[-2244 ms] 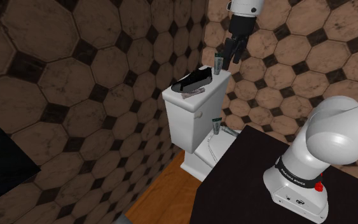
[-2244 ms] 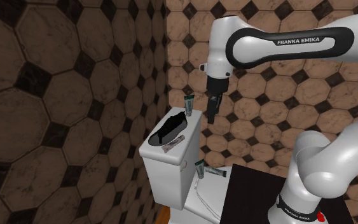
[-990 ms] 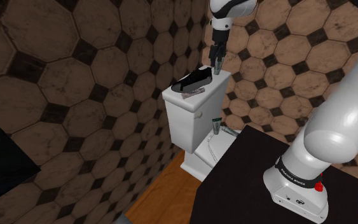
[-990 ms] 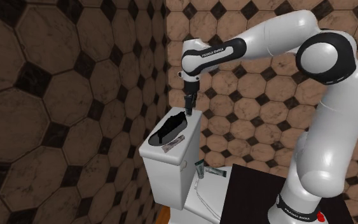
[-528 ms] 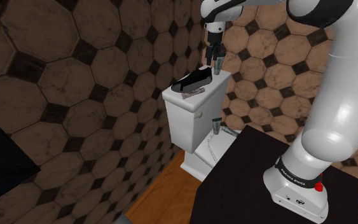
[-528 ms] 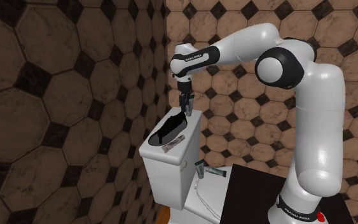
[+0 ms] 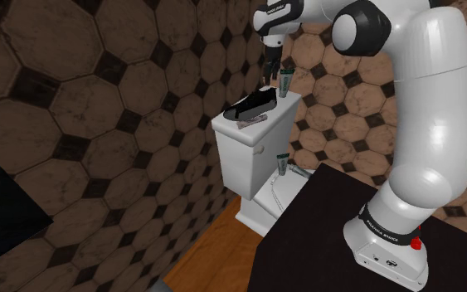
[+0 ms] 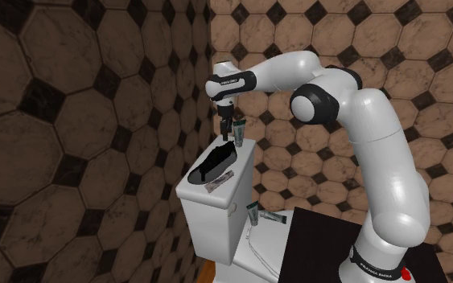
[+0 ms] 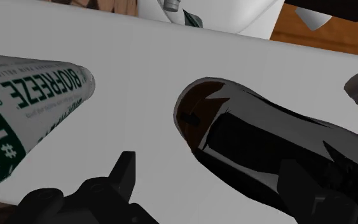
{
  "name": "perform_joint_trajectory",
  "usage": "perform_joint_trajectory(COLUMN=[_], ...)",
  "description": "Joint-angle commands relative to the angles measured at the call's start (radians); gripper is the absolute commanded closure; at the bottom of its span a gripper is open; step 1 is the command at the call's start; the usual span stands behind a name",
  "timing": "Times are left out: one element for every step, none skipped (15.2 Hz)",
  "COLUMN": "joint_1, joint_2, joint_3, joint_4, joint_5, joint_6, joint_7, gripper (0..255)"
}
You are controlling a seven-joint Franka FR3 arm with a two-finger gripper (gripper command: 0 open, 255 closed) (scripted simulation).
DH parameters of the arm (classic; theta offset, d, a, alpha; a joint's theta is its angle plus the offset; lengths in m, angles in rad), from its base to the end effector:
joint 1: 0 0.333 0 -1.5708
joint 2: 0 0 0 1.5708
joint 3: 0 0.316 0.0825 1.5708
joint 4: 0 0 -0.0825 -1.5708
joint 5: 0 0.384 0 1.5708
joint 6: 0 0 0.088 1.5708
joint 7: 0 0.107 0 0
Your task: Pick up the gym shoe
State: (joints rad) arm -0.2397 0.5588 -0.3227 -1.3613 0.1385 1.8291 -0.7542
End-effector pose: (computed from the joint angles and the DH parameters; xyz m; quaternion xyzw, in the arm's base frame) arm 0.6231 -0.3267 0.4031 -0.9947 -0.0962 0.0364 0.0043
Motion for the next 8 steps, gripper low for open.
perform_joint_trajectory(joint_1=[-0.001,-0.001,-0.001,-0.001,0.000,0.000,0.000,0.000], joint_2=[0.013,0.016,0.019,0.023,0.029,0.028,0.028,0.028], joint_3=[0.002,0.003,0.004,0.004,0.005,0.005,0.005,0.005], joint_4=[-0.006,-0.015,-0.023,-0.032,-0.044,-0.044,-0.044,-0.044], joint_5=[0.003,0.004,0.005,0.007,0.009,0.008,0.009,0.008], joint_6=[0.019,0.031,0.042,0.054,0.071,0.071,0.071,0.071], joint_7=[-0.002,-0.003,-0.003,-0.004,-0.005,-0.005,-0.005,-0.005], gripper=[0,0,0,0,0,0,0,255])
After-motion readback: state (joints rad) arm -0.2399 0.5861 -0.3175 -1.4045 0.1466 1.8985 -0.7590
